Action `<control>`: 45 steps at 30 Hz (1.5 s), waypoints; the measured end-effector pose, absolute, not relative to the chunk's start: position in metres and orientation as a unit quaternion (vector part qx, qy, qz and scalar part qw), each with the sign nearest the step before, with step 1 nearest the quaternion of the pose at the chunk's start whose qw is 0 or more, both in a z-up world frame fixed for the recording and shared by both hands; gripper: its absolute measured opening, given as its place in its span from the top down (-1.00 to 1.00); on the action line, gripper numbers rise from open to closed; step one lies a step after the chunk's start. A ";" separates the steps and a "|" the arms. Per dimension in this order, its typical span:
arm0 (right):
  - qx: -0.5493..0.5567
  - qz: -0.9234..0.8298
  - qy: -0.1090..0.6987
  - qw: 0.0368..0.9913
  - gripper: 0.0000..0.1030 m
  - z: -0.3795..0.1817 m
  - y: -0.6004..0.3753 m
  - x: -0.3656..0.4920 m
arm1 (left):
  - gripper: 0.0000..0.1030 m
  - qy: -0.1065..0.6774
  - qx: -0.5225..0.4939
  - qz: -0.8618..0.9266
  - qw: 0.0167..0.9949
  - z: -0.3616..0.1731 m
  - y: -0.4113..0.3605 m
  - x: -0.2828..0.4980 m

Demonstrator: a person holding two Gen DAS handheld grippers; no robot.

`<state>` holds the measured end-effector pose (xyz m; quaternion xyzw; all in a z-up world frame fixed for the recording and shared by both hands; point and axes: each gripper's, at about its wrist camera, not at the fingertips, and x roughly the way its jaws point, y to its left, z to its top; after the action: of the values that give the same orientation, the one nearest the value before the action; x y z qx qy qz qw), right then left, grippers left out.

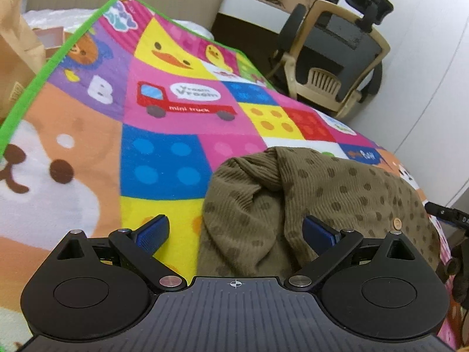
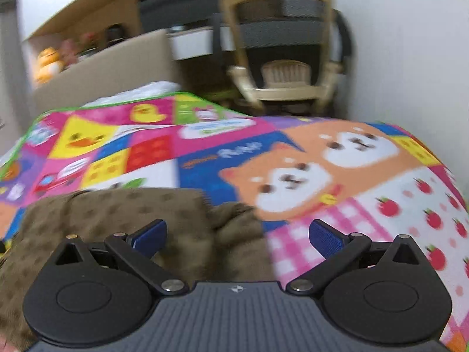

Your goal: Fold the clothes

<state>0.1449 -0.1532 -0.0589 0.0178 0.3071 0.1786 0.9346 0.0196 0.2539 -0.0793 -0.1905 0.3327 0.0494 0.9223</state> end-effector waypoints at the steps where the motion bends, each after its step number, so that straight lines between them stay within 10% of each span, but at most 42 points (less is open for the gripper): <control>1: 0.011 0.188 0.302 0.935 -1.00 -0.057 -0.150 0.140 | -0.94 0.332 -0.184 0.049 0.924 -0.079 0.254 0.018; 20: 0.086 0.304 0.322 0.892 -1.00 -0.071 -0.135 0.122 | -0.93 0.355 -0.379 -0.115 0.847 -0.097 0.245 0.084; 37: -0.009 0.301 0.350 0.887 -1.00 -0.092 -0.100 0.113 | -0.98 0.159 -0.365 -0.100 0.912 -0.002 0.299 0.057; 45: 0.009 0.319 0.346 0.882 -1.00 -0.081 -0.117 0.109 | -0.98 0.298 -0.313 -0.093 0.897 -0.066 0.259 0.057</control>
<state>0.1087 -0.1172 -0.0809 0.0088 0.3464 0.3193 0.8820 0.0569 0.2592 -0.0660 -0.3134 0.2976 -0.0930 0.8970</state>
